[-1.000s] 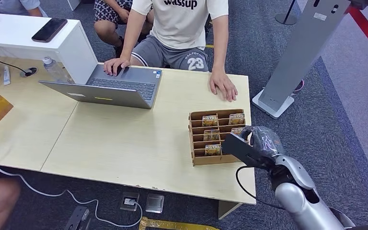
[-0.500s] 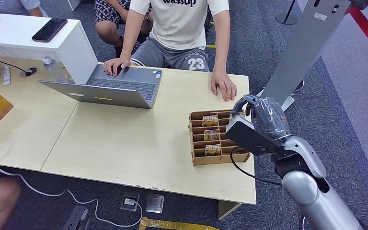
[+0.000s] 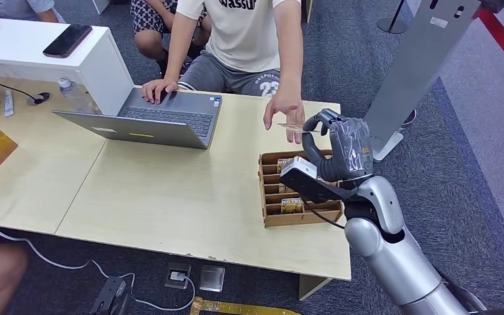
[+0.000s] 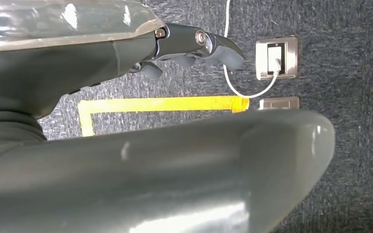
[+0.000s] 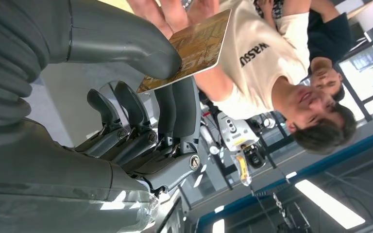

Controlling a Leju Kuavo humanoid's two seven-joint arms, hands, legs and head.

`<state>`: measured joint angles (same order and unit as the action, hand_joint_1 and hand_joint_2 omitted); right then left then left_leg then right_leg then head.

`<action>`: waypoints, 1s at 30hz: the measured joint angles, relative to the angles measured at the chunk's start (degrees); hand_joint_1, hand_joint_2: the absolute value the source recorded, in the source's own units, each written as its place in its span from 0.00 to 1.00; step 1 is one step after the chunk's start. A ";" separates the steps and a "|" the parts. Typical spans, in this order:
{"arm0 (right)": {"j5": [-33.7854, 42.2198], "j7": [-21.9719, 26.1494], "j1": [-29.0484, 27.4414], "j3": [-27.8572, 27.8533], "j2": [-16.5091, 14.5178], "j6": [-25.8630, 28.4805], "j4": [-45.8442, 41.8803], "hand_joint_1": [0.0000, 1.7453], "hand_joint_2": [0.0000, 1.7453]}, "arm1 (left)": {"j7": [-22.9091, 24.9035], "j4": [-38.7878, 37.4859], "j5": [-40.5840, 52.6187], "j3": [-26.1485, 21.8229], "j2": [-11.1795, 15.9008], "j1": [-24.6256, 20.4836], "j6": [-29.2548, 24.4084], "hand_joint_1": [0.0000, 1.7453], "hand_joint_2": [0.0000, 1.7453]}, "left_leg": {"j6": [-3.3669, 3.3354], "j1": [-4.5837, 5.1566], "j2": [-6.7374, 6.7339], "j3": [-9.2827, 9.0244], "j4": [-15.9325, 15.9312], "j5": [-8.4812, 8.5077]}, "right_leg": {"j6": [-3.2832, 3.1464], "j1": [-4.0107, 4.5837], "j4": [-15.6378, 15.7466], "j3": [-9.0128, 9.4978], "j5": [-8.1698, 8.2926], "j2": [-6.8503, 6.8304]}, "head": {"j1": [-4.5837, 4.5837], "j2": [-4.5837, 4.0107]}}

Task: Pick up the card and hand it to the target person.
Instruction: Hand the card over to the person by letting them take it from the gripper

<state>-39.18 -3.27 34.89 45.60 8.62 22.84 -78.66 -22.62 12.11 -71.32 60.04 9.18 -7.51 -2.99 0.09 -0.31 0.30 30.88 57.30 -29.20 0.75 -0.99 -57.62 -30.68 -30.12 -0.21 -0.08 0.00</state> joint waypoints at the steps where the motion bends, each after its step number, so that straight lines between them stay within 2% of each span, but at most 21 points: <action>1: -0.85 0.03 0.07 0.12 -0.44 0.83 0.99 0.87 1.00 | 0.00 0.00 -0.01 0.00 -0.02 0.02 -0.04 0.00 0.00 | 0.00 0.00 0.00 0.00 0.00 0.00 | 0.00 0.00 0.00 0.00 0.00 0.00 | 0.01 0.00; 10: -4.05 -0.14 0.18 0.54 -3.39 4.70 7.57 0.87 1.00 | -0.01 0.00 -0.13 0.00 -0.27 0.57 -0.49 0.00 0.00 | 0.00 0.00 0.00 -0.01 0.00 0.00 | 0.00 0.00 0.01 0.00 0.00 -0.01 | 0.04 0.00; 14: -5.40 -0.48 0.11 0.56 -3.85 5.17 9.18 0.00 1.00 | -0.09 0.00 -0.14 0.00 -0.33 0.81 -0.79 0.00 0.00 | 0.00 0.00 0.00 0.00 0.00 0.00 | 0.00 0.00 0.01 -0.01 0.00 0.00 | 0.05 0.00; 18: -4.55 -0.89 -0.18 0.55 -3.90 4.84 9.87 0.00 1.00 | -0.41 0.00 -0.10 0.00 -0.32 0.93 -1.30 0.00 0.00 | 0.00 0.00 0.00 0.00 0.00 0.00 | 0.00 0.00 0.01 -0.03 0.00 0.00 | 0.03 0.00; 21: -1.02 -0.42 -0.71 0.40 -3.85 3.66 9.96 0.00 1.00 | -0.73 0.00 -0.27 0.00 -0.31 1.07 -1.57 0.00 0.00 | 0.00 0.00 -0.01 0.00 0.00 0.00 | 0.00 0.00 0.01 -0.03 0.00 0.01 | 0.03 0.00; 26: 14.26 1.88 -2.53 -0.14 -3.43 -1.57 8.42 0.00 1.00 | -0.64 -0.01 -1.12 -0.02 -0.30 1.37 -1.84 0.00 0.00 | 0.00 0.00 -0.02 -0.03 0.00 0.00 | 0.00 0.00 0.02 -0.04 0.00 0.01 | 0.03 0.00; 30: 25.38 1.31 -4.64 -1.22 -2.03 -4.88 5.47 0.00 1.00 | -0.21 -0.02 -1.68 -0.06 -0.25 1.55 -1.84 0.00 0.00 | 0.00 0.00 -0.02 -0.03 0.00 0.00 | 0.00 0.00 0.02 -0.04 0.00 0.01 | 0.03 0.00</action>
<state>-13.80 -1.96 30.25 44.37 6.58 17.95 -73.18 -22.83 12.09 -73.00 59.98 8.93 -5.96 -4.84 0.09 -0.31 0.27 30.85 57.30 -29.20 0.75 -0.99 -57.60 -30.72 -30.12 -0.20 -0.05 0.00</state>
